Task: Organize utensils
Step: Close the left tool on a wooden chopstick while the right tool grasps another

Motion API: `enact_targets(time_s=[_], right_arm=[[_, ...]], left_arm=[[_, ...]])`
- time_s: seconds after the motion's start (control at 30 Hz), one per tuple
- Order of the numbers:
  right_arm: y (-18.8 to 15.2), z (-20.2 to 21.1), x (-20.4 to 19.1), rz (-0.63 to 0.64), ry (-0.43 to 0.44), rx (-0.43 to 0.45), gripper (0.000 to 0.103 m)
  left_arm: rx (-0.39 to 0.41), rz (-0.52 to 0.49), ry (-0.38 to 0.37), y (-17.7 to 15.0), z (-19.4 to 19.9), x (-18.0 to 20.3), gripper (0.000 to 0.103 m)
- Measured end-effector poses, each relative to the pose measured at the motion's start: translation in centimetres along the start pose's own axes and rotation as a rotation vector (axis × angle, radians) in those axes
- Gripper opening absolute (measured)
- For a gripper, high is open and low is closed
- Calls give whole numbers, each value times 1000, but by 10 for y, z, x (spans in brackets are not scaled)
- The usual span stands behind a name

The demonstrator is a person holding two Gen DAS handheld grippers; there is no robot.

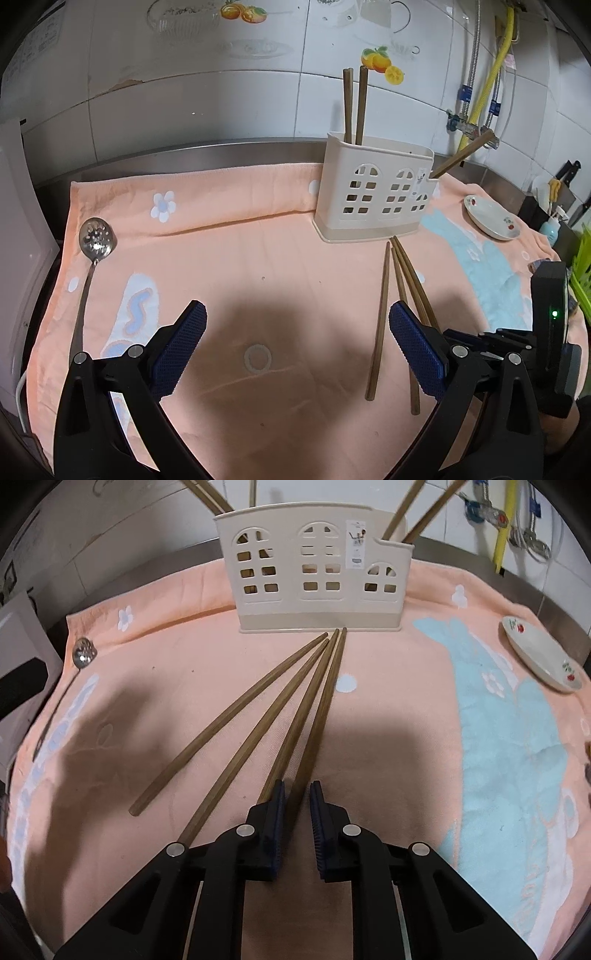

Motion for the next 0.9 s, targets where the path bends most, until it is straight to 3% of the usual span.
enact_targets(time_s=[0.63,0.9], right_arm=[[-15,14,16,38,5,32,9],[-21,17,17,52,44,43,9]], left_arm=[[-126,-103,-93,-37,-23,35,96],[-207,-124,-130,-48,-47,44,54]])
Point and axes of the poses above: each gripper's, at about its wrist camera, not at the fingertips, and z roughly against the way its jaws point, x to its right, y to its top, the point moved 4 cm from there along -z, roughly the way its jaws point, and after that the axes turned 10 degrees about z, right-handed, at the moved point
